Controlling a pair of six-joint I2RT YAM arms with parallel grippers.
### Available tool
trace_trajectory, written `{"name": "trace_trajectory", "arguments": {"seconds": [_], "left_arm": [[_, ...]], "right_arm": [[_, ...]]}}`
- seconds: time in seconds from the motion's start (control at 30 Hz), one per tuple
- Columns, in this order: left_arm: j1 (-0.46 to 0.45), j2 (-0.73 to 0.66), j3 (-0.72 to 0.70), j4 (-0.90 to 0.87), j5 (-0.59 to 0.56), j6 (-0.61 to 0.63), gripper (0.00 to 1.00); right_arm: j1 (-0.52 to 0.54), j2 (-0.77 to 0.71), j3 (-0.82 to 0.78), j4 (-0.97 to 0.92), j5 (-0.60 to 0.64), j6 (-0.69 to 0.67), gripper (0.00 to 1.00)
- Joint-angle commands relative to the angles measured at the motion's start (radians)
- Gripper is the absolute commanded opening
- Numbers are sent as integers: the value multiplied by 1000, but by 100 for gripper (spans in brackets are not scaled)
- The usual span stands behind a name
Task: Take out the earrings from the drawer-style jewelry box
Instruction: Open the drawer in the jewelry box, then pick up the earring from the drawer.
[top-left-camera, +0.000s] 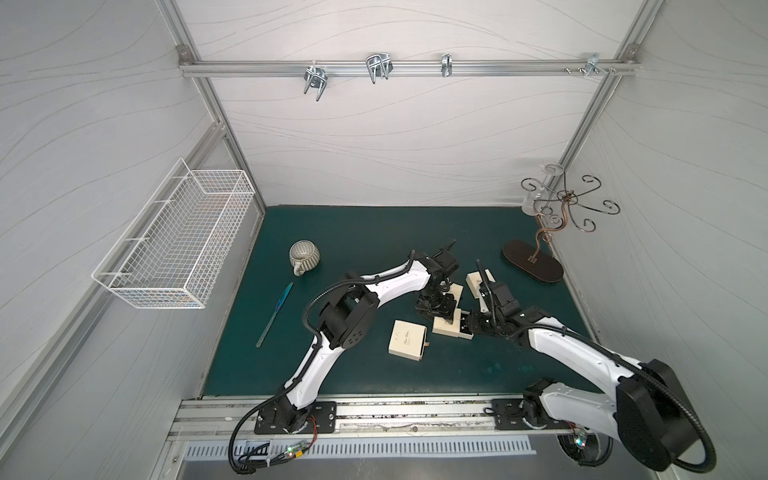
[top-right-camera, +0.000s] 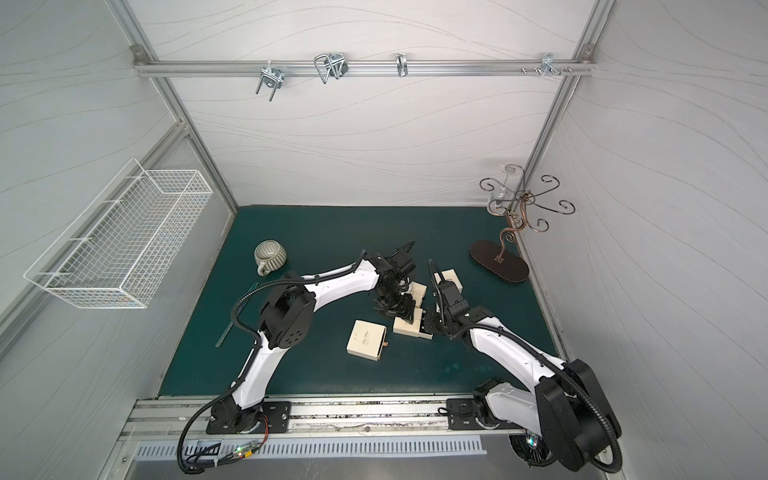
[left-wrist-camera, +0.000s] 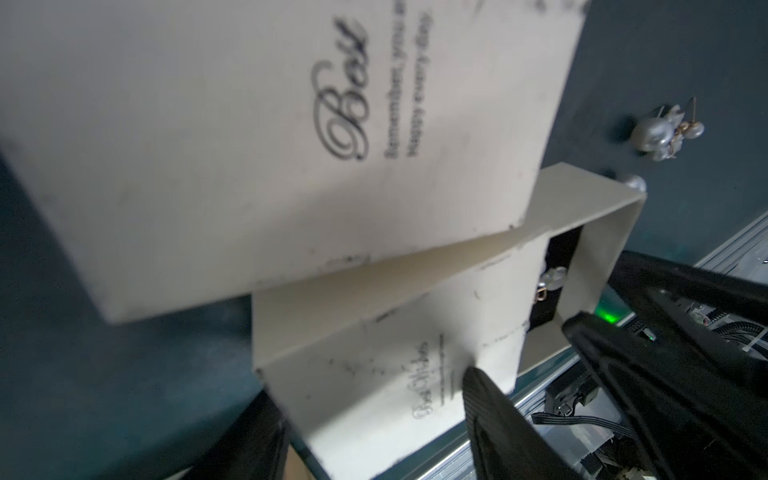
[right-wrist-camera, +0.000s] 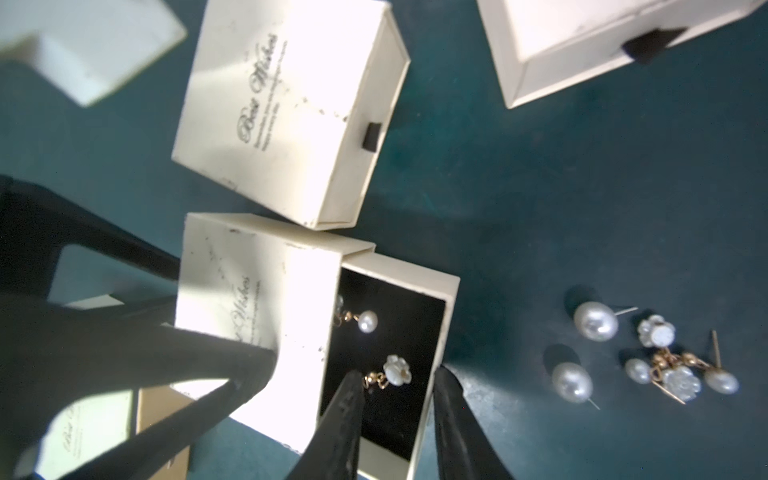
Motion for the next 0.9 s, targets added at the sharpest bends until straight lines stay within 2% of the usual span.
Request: {"name": "trace_trajectory", "arguments": {"seconds": [0.0,0.13,0.3,0.47,0.67,0.87], "left_arm": [[6,63,-14,-40,-104,-1,66],[6,63,-14,-40,-99,-1,66],[6,60,-18,-38,-102,-1,66],[6,63,-20,-37,-98,-4,66],[6,59,-20,-40,-102,-3,66],[6,58,-21,-44,-105,-3,66]], "right_arm": [[37,1,26,-15,-1,-23,31],[47,14,39,-34,28,-25,31],[68,-43,31,-29,89,-29,31],[72,-59,21,-14,79,-30,31],[72,37,35,-7,36,-22,31],[61,96,62,-59,98,-6,31]]}}
